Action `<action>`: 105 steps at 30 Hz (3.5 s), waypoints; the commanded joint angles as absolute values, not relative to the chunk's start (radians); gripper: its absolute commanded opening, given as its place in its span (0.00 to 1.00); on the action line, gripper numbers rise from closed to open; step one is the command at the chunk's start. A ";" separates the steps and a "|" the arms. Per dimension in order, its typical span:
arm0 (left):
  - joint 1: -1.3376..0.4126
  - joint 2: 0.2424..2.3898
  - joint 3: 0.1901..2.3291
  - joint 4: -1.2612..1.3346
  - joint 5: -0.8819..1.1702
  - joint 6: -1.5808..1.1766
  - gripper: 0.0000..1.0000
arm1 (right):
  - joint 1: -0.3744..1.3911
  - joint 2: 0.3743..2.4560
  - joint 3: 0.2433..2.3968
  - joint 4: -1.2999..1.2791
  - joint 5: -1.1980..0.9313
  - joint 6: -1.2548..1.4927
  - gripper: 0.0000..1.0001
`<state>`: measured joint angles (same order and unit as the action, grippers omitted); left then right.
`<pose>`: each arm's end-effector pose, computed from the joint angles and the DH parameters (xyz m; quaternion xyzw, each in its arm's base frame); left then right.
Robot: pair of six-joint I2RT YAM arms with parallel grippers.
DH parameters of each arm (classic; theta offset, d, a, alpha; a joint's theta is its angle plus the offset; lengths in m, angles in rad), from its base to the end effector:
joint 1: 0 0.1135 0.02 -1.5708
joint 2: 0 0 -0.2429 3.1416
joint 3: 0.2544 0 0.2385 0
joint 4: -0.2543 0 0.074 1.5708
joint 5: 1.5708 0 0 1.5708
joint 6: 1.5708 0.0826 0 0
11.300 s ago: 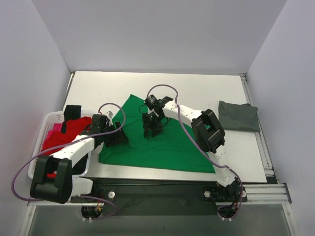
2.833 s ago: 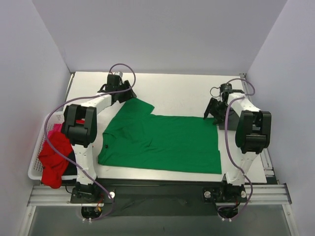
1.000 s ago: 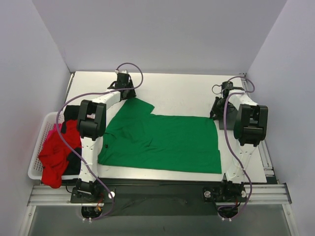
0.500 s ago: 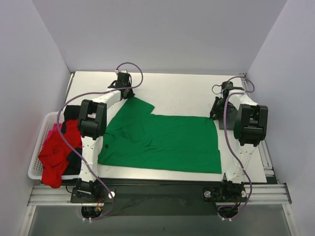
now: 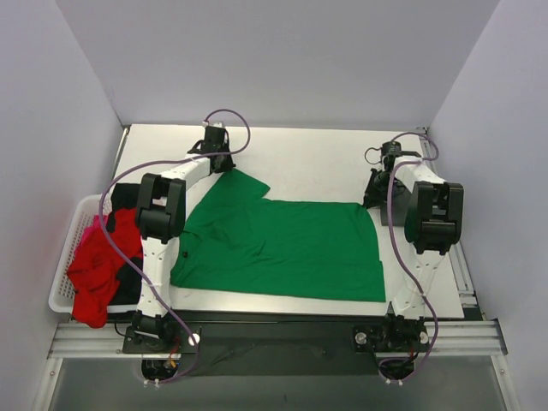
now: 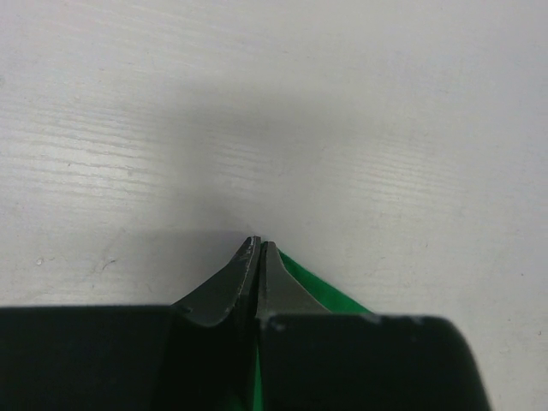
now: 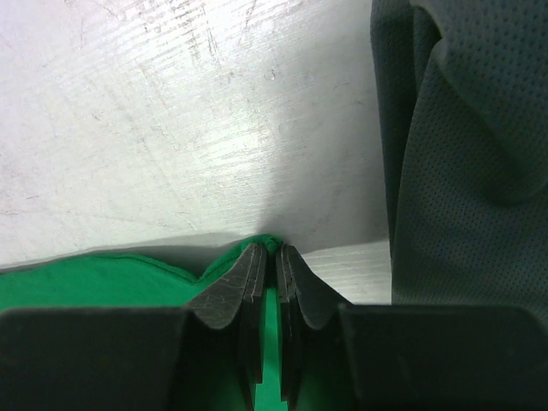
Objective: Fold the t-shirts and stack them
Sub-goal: Grap the side of the flattened tshirt furthest away from the robot with both arms, then fold the other side of the tshirt into a rectangle
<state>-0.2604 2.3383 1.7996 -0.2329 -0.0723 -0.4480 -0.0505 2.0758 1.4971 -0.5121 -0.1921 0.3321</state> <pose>0.5134 -0.1306 0.1124 -0.1002 0.9152 -0.1036 0.3763 0.4355 -0.0062 0.1125 0.1615 0.9535 0.1254 0.2212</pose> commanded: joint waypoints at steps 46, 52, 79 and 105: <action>-0.167 1.718 1.151 0.156 0.338 -0.445 0.00 | -0.041 1.899 1.548 -0.632 -0.167 0.267 0.00; -0.167 1.569 1.029 0.115 0.264 -0.434 0.00 | -0.040 1.839 1.467 -0.617 -0.158 0.256 0.00; -0.169 1.066 0.727 -0.063 0.143 -0.534 0.00 | -0.035 1.654 1.203 -0.572 -0.130 0.256 0.00; -0.169 0.897 0.607 -0.173 0.150 -0.575 0.00 | -0.029 1.502 1.068 -0.577 -0.052 0.297 0.52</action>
